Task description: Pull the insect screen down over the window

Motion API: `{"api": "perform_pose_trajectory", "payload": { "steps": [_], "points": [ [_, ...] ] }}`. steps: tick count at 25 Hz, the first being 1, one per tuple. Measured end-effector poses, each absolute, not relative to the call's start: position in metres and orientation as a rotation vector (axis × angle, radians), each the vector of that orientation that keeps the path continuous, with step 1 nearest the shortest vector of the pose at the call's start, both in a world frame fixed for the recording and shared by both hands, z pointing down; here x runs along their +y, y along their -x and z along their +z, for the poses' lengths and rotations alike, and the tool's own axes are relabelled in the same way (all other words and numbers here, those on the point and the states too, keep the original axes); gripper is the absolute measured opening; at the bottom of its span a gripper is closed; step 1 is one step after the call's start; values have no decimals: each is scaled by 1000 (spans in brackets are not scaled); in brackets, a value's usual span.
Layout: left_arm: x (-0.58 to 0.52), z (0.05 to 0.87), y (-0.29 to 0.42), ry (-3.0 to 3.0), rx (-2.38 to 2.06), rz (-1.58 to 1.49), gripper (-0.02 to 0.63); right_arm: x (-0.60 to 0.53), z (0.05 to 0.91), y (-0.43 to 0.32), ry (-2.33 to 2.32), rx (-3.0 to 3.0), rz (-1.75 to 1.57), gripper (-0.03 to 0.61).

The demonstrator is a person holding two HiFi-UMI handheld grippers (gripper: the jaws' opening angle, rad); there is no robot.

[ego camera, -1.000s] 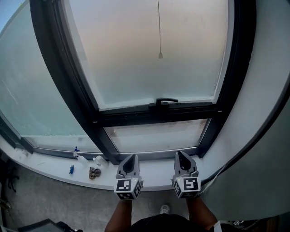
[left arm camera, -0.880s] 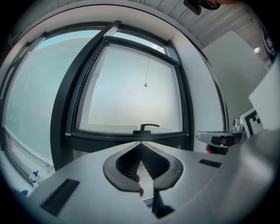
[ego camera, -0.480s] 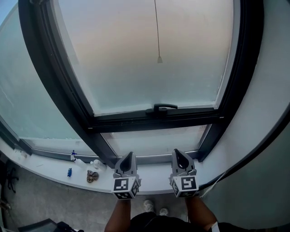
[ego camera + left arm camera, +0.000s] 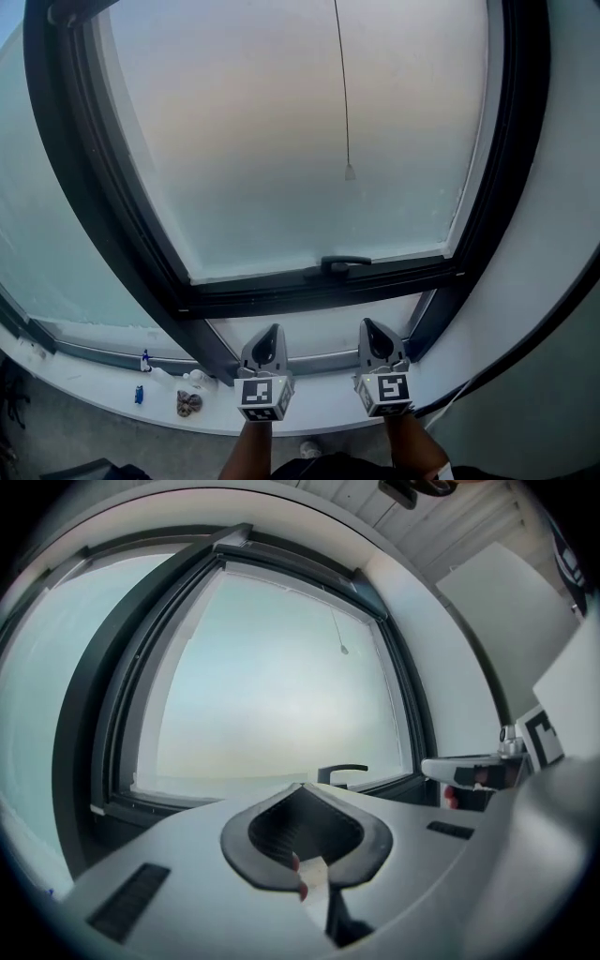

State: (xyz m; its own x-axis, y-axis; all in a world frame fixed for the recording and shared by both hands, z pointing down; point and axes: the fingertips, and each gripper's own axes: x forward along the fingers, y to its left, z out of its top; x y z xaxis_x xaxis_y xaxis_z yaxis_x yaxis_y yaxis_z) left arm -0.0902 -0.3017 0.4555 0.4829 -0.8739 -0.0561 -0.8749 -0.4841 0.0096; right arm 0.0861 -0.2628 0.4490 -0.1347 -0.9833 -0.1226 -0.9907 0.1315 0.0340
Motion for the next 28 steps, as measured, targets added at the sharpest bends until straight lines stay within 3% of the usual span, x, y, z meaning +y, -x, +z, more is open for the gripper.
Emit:
{"api": "perform_pose_trajectory", "payload": {
  "steps": [14,28],
  "points": [
    [-363,413,86,2651,1500,182,2,-318,400,-101,2029,2189,315,2],
    [-398,304,60,2329,1430,302,2,-351,294,-126,1916,2119,664,2]
  ]
}}
